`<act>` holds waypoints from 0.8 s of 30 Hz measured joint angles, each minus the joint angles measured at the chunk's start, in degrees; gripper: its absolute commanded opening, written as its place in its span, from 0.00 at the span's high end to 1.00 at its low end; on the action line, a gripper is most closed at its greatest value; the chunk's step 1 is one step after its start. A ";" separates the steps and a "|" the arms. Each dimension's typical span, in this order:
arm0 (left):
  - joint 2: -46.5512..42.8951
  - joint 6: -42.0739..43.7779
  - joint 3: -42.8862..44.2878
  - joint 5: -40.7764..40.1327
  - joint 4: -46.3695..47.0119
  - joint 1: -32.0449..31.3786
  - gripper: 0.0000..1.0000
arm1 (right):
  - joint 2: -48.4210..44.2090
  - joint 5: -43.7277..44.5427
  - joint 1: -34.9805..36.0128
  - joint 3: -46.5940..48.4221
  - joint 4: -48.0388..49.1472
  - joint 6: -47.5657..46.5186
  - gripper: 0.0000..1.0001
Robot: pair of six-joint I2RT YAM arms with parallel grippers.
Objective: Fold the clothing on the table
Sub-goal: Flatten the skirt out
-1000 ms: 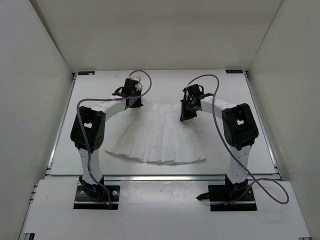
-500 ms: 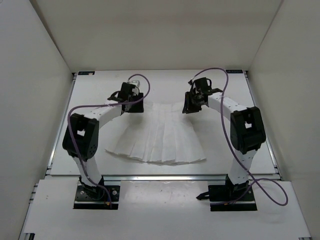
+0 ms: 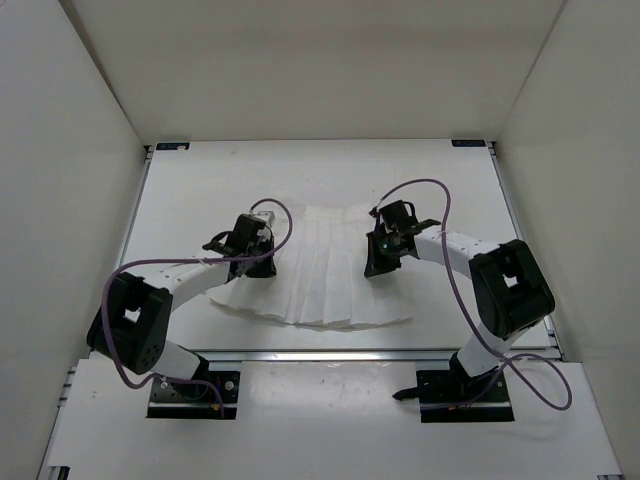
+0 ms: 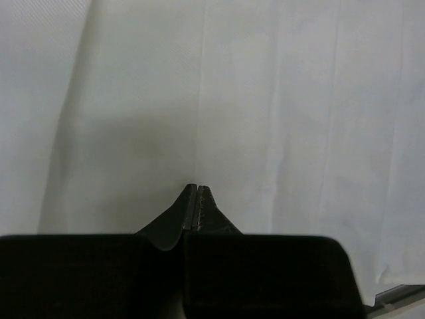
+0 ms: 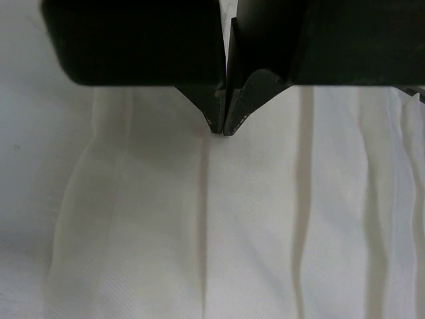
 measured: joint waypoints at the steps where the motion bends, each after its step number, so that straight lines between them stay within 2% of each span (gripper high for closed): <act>1: 0.22 -0.44 -0.42 0.13 -0.26 -0.46 1.00 | 0.35 0.11 -0.24 -0.26 0.02 0.04 1.00; 11: 7.37 -3.61 0.96 4.94 1.70 -5.33 1.00 | 0.39 -2.14 -9.07 -3.78 3.43 -0.39 1.00; 20: 16.96 -3.98 11.21 8.31 1.55 -6.71 1.00 | 3.34 -1.88 -13.03 -0.07 3.08 -3.65 1.00; 21: 17.88 -3.80 12.52 8.57 1.01 -6.67 0.98 | 3.50 -1.66 -13.49 0.46 2.62 -4.17 0.97; 22: 18.60 -3.65 13.68 8.90 0.31 -6.47 0.84 | 3.65 -1.49 -13.99 1.16 1.88 -4.68 0.91; 23: 19.19 -3.15 14.73 9.62 -0.57 -6.21 0.63 | 3.76 -1.73 -14.67 2.01 0.96 -5.16 0.76; 24: 19.45 -2.54 15.63 10.19 -1.53 -5.79 0.49 | 3.80 -2.58 -15.47 3.21 -0.15 -5.70 0.64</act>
